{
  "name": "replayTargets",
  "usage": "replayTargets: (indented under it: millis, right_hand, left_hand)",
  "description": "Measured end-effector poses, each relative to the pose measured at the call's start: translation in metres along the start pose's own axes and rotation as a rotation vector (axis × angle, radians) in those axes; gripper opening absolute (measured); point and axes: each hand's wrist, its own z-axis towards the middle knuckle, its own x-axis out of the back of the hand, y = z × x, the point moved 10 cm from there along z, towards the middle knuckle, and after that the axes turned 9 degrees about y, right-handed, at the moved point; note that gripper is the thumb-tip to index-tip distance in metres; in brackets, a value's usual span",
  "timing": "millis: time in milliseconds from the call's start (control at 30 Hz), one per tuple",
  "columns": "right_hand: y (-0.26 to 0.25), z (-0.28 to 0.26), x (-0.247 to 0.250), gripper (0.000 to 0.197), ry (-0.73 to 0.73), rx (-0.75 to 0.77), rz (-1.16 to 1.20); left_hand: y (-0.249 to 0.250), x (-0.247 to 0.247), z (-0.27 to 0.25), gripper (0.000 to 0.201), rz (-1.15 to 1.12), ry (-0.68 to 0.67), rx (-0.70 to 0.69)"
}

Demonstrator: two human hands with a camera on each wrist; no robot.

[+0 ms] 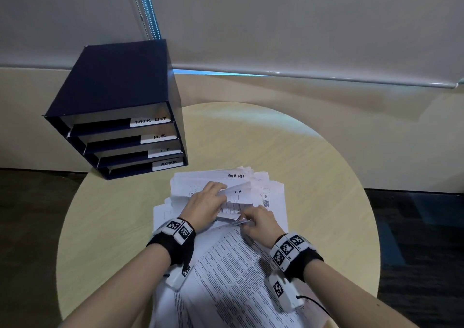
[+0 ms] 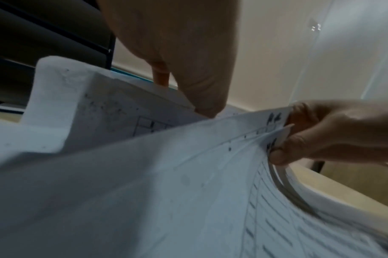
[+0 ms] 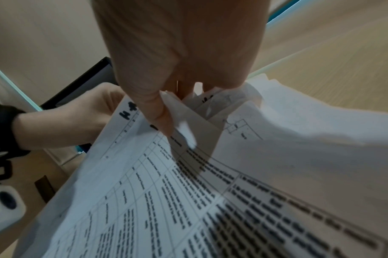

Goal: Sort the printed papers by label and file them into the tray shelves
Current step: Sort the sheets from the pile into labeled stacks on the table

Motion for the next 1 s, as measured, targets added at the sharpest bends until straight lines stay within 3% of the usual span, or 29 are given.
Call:
replayTargets:
  millis: [167, 300, 433, 567, 700, 833, 900, 1000]
  right_hand:
    - [-0.003, -0.001, 0.001, 0.006, 0.002, 0.010, -0.015]
    - [-0.004, -0.002, 0.002, 0.008, -0.003, 0.011, -0.012]
    - [-0.004, -0.004, 0.004, 0.011, 0.022, 0.009, 0.016]
    - [-0.004, -0.005, 0.004, 0.008, 0.040, 0.022, 0.026]
    - [-0.002, -0.003, 0.006, 0.012, 0.054, 0.011, 0.042]
    - [-0.003, -0.002, 0.015, 0.015, 0.109, 0.023, -0.011]
    - [0.001, -0.005, 0.022, 0.015, 0.178, 0.016, -0.036]
    - [0.009, -0.011, 0.034, 0.011, 0.174, -0.038, 0.240]
  left_hand:
    - [0.003, -0.002, -0.009, 0.023, 0.001, 0.023, -0.062]
    - [0.010, 0.003, -0.012, 0.021, -0.049, 0.051, -0.094]
    - [0.003, -0.006, -0.016, 0.013, -0.100, -0.082, 0.023]
    - [-0.013, -0.004, -0.011, 0.049, -0.225, -0.131, 0.253]
    - [-0.022, 0.018, 0.009, 0.018, -0.018, -0.197, 0.233]
    - [-0.023, 0.085, 0.029, 0.012, 0.034, 0.014, 0.164]
    - [-0.023, 0.138, 0.036, 0.016, 0.073, 0.218, 0.114]
    - [-0.037, 0.214, 0.028, 0.011, -0.042, 0.543, 0.136]
